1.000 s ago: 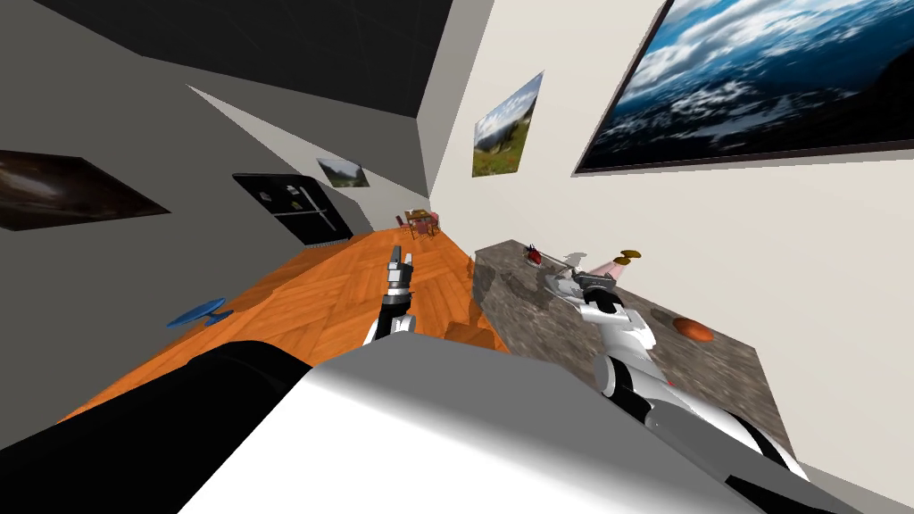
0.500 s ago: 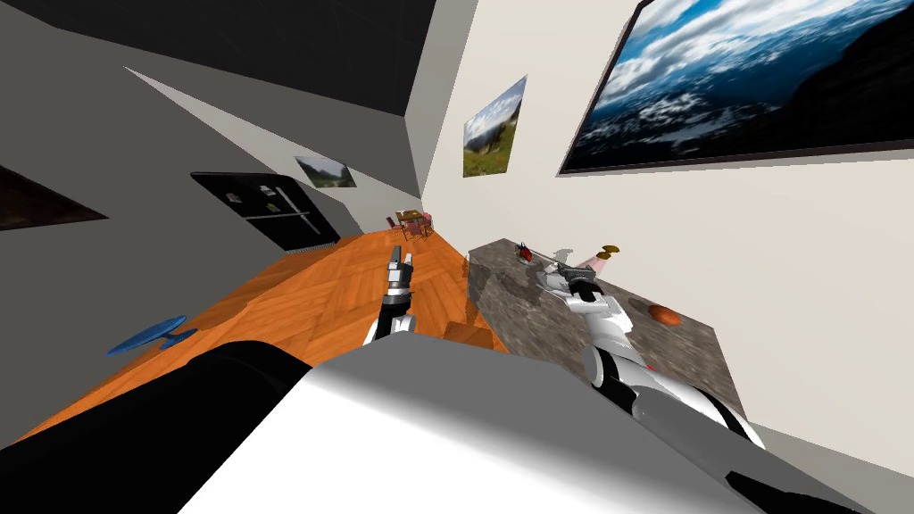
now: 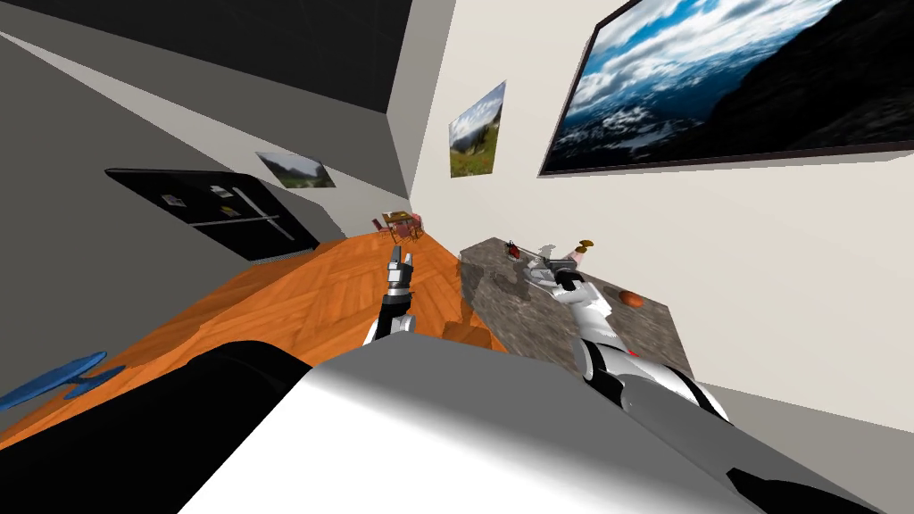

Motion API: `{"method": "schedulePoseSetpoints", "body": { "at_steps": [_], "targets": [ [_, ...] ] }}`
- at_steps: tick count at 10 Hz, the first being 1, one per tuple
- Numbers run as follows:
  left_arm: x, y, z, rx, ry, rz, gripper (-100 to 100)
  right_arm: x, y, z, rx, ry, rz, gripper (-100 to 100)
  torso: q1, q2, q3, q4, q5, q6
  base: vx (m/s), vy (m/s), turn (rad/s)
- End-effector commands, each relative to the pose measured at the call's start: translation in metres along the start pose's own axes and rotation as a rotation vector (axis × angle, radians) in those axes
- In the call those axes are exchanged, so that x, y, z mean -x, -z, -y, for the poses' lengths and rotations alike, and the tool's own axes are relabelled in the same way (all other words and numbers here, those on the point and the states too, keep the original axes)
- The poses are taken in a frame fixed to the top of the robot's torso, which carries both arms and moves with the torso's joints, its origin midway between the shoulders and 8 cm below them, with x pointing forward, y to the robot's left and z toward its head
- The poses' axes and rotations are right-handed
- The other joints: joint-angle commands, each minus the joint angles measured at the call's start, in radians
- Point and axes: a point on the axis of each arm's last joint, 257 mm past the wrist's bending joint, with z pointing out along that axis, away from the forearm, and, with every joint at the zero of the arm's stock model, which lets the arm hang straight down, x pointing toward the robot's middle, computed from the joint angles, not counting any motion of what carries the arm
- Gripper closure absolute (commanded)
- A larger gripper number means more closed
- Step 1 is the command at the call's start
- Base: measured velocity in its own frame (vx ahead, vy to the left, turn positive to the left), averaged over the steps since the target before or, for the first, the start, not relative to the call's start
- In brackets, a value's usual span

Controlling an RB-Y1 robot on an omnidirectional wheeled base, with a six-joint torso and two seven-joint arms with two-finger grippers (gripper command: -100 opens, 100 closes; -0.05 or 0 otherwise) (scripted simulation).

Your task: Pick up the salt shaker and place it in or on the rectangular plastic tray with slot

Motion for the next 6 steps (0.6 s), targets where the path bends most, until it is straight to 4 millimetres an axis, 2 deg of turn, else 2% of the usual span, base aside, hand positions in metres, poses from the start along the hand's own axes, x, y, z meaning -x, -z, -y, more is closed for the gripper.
{"method": "schedulePoseSetpoints", "body": {
  "at_steps": [1,2,3,4,5,6],
  "targets": [
    [0.000,0.000,0.000,0.000,0.000,0.000,0,0.007,-0.004,-0.013,0.015,0.007,0.003,-100,0.000,0.000,0.000,0.000,0.000,0.000,0.018,-0.004,-0.088],
    [0.000,0.000,0.000,0.000,0.000,0.000,0,0.024,-0.010,-0.037,0.043,-0.006,0.017,-100,0.000,0.000,0.000,0.000,0.000,-0.001,0.019,-0.011,-0.193],
    [0.000,0.000,0.000,0.000,0.000,0.000,0,0.024,-0.010,-0.037,0.044,0.013,0.017,-100,0.000,0.000,0.000,0.000,0.000,0.000,0.014,-0.005,-0.126],
    [0.000,0.000,0.000,0.000,0.000,0.000,0,0.042,-0.014,-0.061,0.070,0.013,0.033,-100,0.000,0.000,0.000,0.000,0.000,-0.001,0.019,-0.009,-0.206],
    [0.000,0.000,0.000,0.000,0.000,0.000,0,0.040,-0.014,-0.055,0.058,0.020,0.031,-100,0.000,0.000,0.000,0.000,0.000,0.000,0.019,-0.003,-0.106],
    [0.000,0.000,0.000,0.000,0.000,0.000,0,0.042,-0.014,-0.061,0.070,0.021,0.034,-100,0.000,0.000,0.000,0.000,0.000,-0.001,0.008,-0.002,0.006]
  ]
}}
